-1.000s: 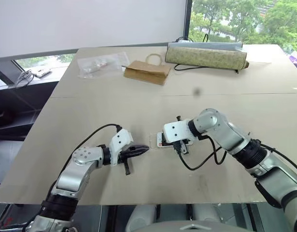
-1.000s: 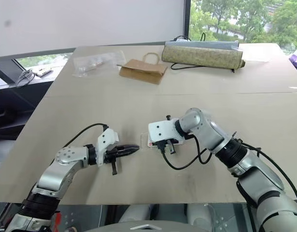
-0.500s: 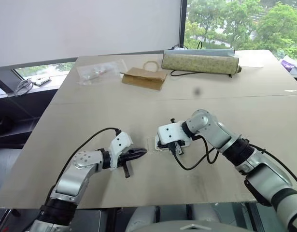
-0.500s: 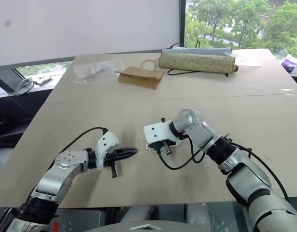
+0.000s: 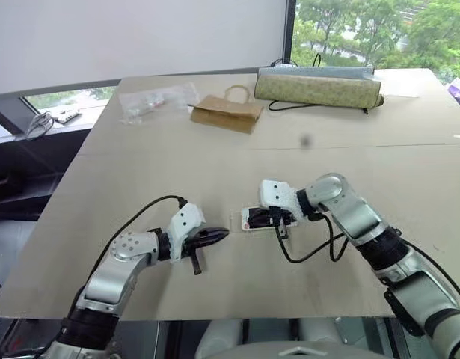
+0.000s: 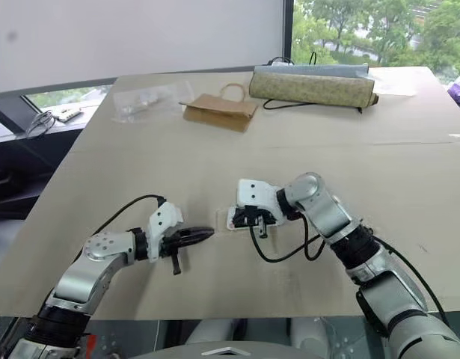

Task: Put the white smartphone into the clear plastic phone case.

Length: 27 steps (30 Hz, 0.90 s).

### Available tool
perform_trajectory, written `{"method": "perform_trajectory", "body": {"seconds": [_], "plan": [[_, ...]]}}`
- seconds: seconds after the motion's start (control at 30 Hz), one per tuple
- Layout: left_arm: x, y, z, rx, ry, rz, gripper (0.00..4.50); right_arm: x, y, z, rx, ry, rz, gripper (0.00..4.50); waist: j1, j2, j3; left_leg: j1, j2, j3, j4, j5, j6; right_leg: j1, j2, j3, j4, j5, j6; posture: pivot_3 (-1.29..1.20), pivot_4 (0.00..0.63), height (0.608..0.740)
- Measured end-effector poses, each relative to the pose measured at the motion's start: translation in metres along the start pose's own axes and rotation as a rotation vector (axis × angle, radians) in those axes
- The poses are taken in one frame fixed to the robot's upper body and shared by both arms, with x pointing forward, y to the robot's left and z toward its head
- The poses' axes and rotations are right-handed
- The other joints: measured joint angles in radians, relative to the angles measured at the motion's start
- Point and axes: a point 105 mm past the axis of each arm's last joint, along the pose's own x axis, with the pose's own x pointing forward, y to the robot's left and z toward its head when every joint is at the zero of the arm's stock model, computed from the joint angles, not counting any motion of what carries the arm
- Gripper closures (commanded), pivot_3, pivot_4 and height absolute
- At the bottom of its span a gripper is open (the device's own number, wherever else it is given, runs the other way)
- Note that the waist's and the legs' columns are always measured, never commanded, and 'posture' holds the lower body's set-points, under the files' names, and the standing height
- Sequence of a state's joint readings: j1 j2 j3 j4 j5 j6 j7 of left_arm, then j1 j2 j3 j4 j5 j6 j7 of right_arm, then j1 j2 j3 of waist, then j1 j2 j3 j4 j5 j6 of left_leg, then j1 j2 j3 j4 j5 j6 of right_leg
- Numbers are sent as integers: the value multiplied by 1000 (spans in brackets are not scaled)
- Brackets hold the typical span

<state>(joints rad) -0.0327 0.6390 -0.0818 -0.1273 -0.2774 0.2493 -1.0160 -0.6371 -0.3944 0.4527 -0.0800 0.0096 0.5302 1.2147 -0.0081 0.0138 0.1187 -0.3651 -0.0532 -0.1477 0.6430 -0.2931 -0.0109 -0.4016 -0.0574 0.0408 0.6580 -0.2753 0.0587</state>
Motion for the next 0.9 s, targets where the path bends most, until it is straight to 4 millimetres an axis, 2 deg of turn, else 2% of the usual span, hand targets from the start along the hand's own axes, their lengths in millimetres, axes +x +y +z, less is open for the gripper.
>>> {"method": "perform_trajectory", "body": {"seconds": [0.07,0.13,0.2,0.27,0.33,0.43,0.9], "plan": [[0,0,1,3,-2,-3,4500,-11,3,10,-22,-8,-12,4440,2,-2,2,0,-1,0,0,0,0,0,-1,0,-1,0,0,0,150,740],[2,0,2,8,-10,-7,4500,-24,18,9,-35,25,23,4440,7,-5,5,0,-2,-1,0,-2,3,0,-3,-1,-2,0,0,0,150,740],[2,0,2,11,-12,-7,4500,-27,30,1,-28,66,55,4440,7,-6,7,0,-2,0,0,-3,5,1,-3,-1,-2,0,0,0,150,740],[2,1,2,14,-13,-8,4500,-24,42,-15,-3,125,92,4440,7,-6,9,0,-2,0,0,-3,5,2,-3,-1,-1,0,0,0,150,740],[2,1,3,15,-14,-9,4500,-20,46,-28,2,170,97,4440,7,-7,10,1,-2,0,0,-2,5,2,-3,-2,-1,0,0,0,150,740],[2,2,3,17,-15,-12,4500,-17,41,-39,-6,213,59,4440,7,-8,12,1,-2,0,0,-1,2,2,-3,-2,-1,0,0,0,150,740],[0,2,3,17,-12,-11,4500,-7,24,-34,-9,175,-5,4440,2,-10,15,4,-2,-1,1,0,1,5,-3,-3,-1,0,0,0,150,740]]}}
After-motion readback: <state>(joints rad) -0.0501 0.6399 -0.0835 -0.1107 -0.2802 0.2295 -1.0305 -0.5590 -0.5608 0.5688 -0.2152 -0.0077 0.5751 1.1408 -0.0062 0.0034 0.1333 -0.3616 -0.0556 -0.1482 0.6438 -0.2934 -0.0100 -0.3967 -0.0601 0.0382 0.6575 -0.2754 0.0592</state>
